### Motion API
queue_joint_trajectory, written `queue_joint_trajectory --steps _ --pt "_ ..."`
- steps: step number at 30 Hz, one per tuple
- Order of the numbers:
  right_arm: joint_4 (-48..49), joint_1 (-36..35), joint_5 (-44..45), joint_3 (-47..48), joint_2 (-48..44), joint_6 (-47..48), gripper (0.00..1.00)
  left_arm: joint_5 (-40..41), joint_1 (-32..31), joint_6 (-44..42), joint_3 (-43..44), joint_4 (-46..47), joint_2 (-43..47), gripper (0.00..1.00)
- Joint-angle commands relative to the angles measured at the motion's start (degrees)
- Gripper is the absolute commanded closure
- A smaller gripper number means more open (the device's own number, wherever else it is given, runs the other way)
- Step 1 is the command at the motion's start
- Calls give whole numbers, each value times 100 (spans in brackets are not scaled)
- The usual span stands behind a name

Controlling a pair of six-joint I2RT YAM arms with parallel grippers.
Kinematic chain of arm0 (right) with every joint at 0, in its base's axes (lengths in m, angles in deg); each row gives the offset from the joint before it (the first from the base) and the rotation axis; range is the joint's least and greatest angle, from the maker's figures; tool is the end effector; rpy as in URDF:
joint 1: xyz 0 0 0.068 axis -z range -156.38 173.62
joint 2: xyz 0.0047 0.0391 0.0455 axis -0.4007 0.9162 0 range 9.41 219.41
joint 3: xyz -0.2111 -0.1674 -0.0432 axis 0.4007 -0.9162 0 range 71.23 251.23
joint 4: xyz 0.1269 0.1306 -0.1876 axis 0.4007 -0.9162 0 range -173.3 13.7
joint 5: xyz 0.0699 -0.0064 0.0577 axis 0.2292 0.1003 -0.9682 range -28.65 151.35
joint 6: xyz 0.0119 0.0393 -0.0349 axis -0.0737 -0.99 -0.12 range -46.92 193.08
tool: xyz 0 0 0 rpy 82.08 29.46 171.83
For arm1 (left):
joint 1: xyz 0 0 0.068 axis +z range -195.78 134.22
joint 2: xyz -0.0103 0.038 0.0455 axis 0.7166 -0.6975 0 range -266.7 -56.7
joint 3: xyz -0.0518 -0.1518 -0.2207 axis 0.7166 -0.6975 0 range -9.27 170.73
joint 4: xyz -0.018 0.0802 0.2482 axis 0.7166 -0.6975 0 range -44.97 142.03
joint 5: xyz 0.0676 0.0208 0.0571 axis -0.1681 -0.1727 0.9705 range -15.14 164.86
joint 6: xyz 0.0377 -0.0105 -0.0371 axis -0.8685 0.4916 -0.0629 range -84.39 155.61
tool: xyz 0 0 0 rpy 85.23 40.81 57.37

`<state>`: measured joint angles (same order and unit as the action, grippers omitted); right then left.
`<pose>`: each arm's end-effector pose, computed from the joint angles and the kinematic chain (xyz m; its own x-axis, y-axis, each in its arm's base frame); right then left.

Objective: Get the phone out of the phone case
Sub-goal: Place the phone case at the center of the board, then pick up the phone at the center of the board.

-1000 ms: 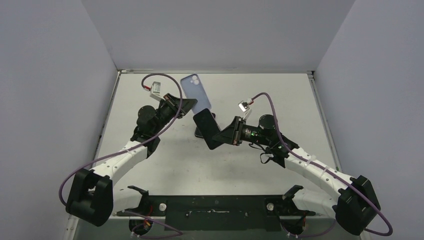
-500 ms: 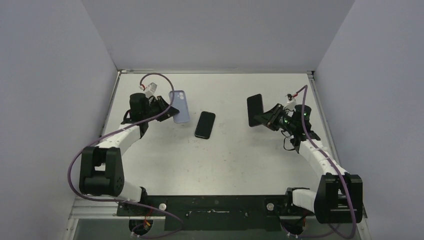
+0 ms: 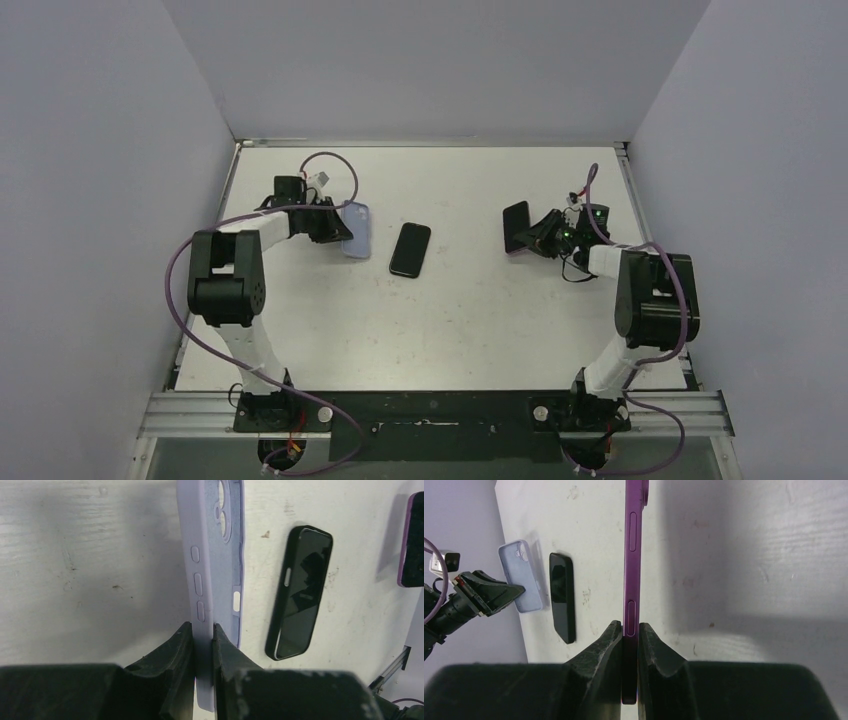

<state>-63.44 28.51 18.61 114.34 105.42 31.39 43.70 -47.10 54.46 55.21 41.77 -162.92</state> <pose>0.3208 -0.0031 0.1525 -0.7813 0.5571 -0.2814 0.0864 0.5431 0.8352 0.3802 -0.0272 0.1664 -0.8548 -0.2567 -0.4510 0.0656 0.8086 -0.5847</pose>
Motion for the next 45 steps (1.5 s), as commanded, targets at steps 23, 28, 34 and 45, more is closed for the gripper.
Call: queue_joint_trajectory --steps 23,28,34,45 --pt "105 4 290 705 1060 695 29 1295 105 -635 1549 -1324 -818 49" --pt "-910 4 1111 715 550 1308 7 1595 101 -576 1400 -1362 -373 46" --pt "-1650 -72 1877 546 -200 1562 0 2040 -109 -550 949 -1375 334 14" --pt "-2272 -804 2173 -11 -2329 1982 0 2711 -1377 -427 380 -1850 1970 6"
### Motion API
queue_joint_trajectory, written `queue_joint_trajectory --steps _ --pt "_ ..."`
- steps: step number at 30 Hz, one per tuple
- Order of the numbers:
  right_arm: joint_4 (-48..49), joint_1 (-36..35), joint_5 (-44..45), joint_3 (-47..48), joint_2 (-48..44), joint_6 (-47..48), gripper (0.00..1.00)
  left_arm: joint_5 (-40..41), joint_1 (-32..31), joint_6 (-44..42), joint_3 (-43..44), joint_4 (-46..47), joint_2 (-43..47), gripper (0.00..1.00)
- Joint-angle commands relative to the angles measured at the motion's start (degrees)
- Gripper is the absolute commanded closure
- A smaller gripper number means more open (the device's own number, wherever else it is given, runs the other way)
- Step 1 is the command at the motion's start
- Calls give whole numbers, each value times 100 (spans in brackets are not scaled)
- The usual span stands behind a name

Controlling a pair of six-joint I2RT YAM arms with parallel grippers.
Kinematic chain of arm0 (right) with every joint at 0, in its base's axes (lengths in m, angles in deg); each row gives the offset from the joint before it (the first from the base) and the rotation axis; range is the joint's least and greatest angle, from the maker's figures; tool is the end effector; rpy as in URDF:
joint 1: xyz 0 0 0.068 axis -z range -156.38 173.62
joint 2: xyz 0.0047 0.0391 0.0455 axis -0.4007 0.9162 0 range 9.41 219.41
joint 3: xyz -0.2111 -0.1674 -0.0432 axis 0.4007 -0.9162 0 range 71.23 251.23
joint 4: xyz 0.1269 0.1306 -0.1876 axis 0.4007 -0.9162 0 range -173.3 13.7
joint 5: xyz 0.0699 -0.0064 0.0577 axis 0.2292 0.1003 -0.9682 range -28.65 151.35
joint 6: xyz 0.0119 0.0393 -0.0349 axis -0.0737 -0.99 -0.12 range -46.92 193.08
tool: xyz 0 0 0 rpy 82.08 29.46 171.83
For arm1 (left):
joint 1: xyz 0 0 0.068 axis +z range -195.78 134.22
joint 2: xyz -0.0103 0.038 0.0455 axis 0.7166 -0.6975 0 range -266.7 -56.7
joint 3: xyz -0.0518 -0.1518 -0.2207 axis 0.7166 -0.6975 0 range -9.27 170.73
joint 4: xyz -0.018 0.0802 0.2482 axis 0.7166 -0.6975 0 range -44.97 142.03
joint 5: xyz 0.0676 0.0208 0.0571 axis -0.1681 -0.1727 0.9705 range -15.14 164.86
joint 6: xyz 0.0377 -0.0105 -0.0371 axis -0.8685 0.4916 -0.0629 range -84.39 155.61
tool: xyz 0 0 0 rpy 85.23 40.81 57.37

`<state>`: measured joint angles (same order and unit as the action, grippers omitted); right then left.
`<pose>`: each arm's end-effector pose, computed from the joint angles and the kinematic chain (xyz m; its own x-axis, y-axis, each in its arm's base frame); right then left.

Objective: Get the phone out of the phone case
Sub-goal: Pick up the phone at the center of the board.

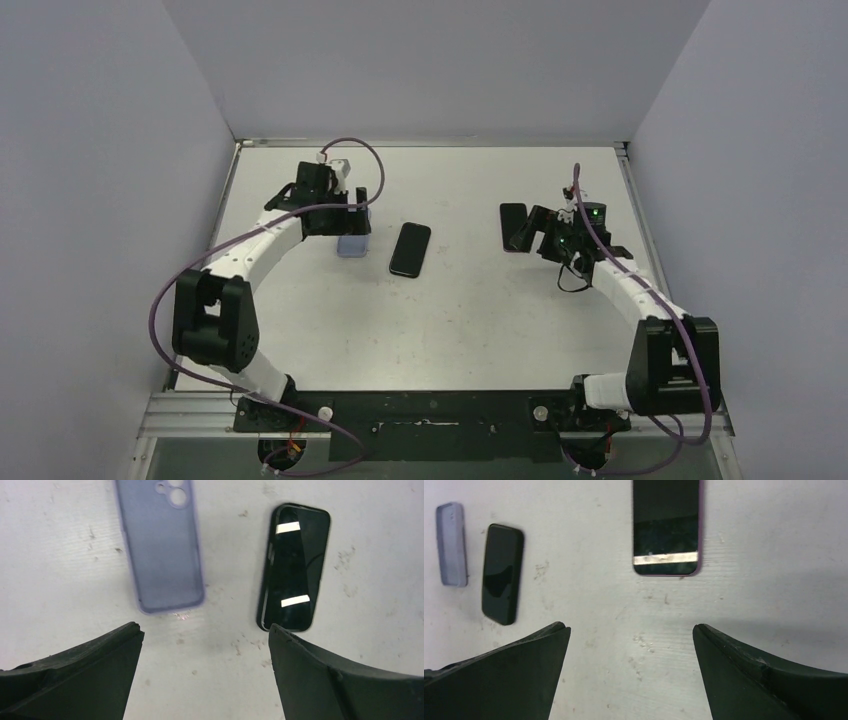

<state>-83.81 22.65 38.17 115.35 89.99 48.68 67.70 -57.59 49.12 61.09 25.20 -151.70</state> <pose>0.2860 0.0190 0.2026 -0.7556 0.3670 -0.5426 0.0146 0.8375 0.5462 0.3502 -0.0778 0.2434 -0.8097 -0.0674 -0.5830 0.0926 0.9663 -0.2403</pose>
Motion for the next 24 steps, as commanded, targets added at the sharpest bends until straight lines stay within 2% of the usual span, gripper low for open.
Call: queue_joint_trajectory --steps 1,7,11,15,20,24 --pt "-322 -233 233 -140 -1003 260 0 319 -401 138 -276 -231 1051 5" --pt "-715 -263 105 -278 -2349 345 0 409 -903 63 -598 -479 2083 3" --pt "-809 -261 86 -373 -3144 420 0 311 -969 88 -632 -771 2168 3" --pt "-616 -262 93 -526 -3745 371 0 255 -1254 209 -940 -265 2265 3" --pt "-676 -247 747 -610 -4028 -400 0 618 -1609 579 -1180 535 2001 3" --pt "-736 -247 282 -597 -3917 -115 0 1095 -1813 731 -948 796 1238 3"
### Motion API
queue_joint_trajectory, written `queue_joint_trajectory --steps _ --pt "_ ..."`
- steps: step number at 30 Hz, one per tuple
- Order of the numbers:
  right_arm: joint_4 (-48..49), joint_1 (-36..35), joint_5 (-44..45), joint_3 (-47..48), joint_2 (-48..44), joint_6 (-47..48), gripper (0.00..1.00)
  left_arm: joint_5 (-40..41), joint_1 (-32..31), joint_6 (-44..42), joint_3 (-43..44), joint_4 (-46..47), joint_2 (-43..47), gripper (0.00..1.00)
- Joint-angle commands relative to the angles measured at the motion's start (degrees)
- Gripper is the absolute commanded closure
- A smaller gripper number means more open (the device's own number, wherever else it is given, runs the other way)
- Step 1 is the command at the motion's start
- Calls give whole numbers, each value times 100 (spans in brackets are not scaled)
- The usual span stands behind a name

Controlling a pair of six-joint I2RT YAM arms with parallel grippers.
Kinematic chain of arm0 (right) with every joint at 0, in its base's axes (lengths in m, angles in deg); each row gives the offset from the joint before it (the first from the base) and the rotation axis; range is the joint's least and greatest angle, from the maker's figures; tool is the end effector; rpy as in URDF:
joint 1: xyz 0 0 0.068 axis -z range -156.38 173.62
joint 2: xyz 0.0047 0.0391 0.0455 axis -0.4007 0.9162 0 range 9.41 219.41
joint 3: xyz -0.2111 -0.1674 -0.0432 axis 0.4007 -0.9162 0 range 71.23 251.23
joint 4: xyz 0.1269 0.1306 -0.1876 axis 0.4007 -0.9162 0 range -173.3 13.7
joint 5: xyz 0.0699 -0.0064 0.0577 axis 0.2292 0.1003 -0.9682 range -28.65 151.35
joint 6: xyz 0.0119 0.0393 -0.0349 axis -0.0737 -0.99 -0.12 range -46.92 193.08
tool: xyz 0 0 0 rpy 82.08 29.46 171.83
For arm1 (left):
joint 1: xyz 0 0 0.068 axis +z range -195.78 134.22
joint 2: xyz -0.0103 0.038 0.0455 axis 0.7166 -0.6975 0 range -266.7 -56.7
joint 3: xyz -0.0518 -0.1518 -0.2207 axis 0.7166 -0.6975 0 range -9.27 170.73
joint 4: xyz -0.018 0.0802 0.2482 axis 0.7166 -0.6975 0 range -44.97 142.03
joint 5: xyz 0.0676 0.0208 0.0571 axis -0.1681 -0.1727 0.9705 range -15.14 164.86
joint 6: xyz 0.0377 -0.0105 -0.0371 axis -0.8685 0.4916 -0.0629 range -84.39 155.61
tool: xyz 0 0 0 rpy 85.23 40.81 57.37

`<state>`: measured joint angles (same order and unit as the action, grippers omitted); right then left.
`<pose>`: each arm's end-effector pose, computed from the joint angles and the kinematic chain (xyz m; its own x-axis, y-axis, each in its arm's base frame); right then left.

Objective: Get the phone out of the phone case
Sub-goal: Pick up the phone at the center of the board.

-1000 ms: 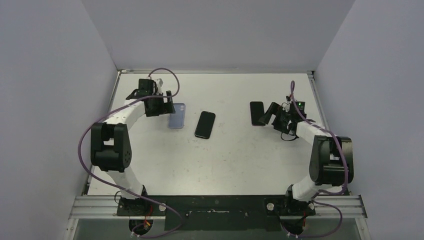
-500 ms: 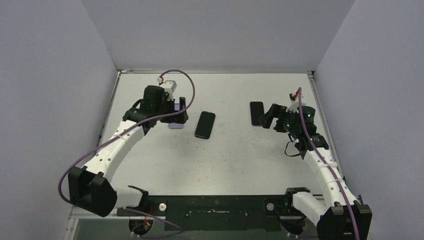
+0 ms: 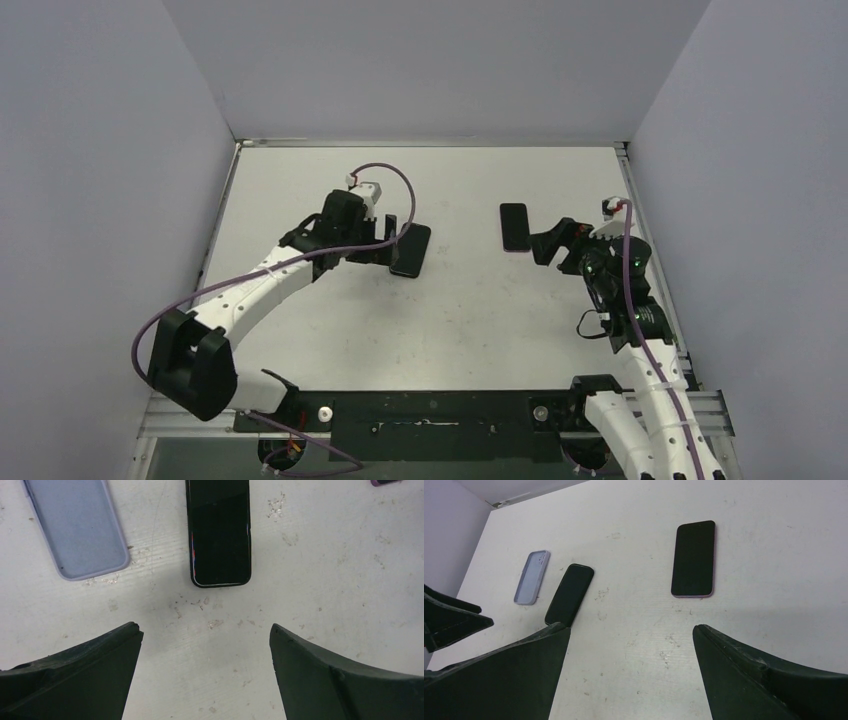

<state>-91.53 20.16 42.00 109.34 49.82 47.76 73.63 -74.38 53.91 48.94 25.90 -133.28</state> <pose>0.1676 0.0220 0.3024 -0.4309 0.3782 -0.8193 -0.2080 0.8418 0.4980 0.2527 -0.1387 0.2733 -0.7387 0.0453 -0.6725 0.2740 0.9318 -0.2382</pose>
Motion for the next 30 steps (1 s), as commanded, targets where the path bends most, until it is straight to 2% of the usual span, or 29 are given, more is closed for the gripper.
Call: queue_joint_trajectory --steps 1,8,14,22,26,30 --pt "9 3 -108 4 164 -77 0 480 -151 255 403 730 -851 3" --pt "259 -10 -35 -206 -45 6 0 656 -323 127 1469 632 -2552 3" --pt "-35 -18 23 -137 10 282 0 721 -632 129 2227 459 -3405 3" --pt "-95 -26 -47 -138 1 397 0 1312 -826 177 2992 -24 -4111 3" --pt "-95 -32 -129 -135 29 414 0 1837 -906 218 3097 -163 -4207 3" --pt "-88 -43 -194 -170 47 415 0 2027 -926 228 3065 -110 -4175 3"
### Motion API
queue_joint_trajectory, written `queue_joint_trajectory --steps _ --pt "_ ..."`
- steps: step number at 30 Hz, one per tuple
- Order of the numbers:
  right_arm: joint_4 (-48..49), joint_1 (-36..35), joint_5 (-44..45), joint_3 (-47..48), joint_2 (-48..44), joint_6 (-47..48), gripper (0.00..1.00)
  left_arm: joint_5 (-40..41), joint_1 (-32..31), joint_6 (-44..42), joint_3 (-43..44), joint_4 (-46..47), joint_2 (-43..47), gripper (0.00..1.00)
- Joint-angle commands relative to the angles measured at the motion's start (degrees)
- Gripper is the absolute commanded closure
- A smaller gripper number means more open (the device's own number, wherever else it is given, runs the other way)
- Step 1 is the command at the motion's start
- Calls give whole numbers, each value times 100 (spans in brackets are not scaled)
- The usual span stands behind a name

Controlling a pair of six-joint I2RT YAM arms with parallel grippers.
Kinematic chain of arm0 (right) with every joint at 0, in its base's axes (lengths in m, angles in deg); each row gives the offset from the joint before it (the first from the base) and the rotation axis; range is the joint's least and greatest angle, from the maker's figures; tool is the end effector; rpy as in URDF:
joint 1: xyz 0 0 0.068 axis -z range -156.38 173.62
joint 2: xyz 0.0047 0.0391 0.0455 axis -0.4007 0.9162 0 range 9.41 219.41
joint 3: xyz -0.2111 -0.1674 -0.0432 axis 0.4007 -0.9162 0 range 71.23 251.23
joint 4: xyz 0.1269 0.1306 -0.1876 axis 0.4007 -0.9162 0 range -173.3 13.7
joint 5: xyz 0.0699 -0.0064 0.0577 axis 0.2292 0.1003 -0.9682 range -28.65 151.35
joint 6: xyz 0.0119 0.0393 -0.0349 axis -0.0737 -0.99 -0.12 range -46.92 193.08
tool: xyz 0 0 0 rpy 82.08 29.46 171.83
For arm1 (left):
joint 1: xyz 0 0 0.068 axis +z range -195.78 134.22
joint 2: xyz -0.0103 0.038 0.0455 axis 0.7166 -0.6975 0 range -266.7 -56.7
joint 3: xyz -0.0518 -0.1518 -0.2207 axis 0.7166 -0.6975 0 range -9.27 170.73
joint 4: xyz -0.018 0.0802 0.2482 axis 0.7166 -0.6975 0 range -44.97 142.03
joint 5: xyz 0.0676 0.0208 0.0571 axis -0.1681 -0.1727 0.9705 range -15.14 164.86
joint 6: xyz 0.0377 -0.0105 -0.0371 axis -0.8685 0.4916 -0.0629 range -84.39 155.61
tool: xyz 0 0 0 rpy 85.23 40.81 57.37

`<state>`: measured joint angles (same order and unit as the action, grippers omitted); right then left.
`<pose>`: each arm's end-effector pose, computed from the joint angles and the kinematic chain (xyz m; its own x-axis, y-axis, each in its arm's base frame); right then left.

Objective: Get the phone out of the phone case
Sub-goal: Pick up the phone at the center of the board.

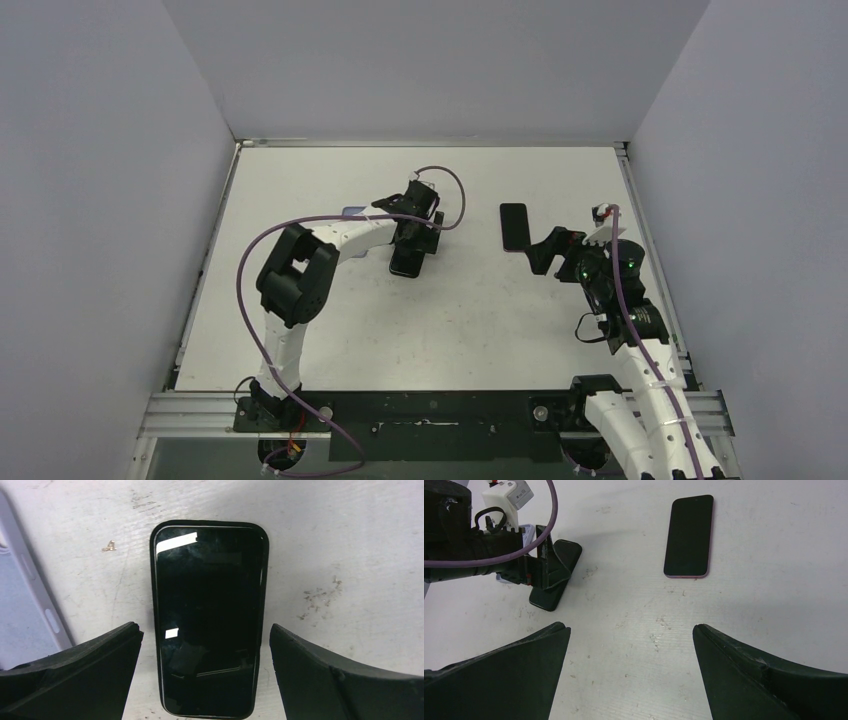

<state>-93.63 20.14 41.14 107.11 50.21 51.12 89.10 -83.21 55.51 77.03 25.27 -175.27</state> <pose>0.1676 0.0226 0.2842 -0.4911 0.3217 -0.8095 -0.2075 0.8593 0.4674 0.3557 -0.2613 0.1723 -0.8065 0.2019 -0.5557 0.2277 0.9734 0.0232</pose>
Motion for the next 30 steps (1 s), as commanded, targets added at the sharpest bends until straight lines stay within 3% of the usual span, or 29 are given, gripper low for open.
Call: queue_joint_trajectory --steps 1,19,22,27,30 --pt "116 -40 -122 43 4 79 0 467 -40 48 268 -40 7 3" --pt "443 -264 -604 -159 211 -153 0 -301 -47 322 421 -534 -513 3" --pt "581 -429 -610 -293 272 -276 0 -377 -52 447 221 -543 -345 9" --pt "1064 -897 -580 -636 379 -664 0 -553 -54 771 -154 -477 2 32" --pt "1496 -1337 -454 -896 460 -1005 0 -721 -54 991 -354 -430 224 40"
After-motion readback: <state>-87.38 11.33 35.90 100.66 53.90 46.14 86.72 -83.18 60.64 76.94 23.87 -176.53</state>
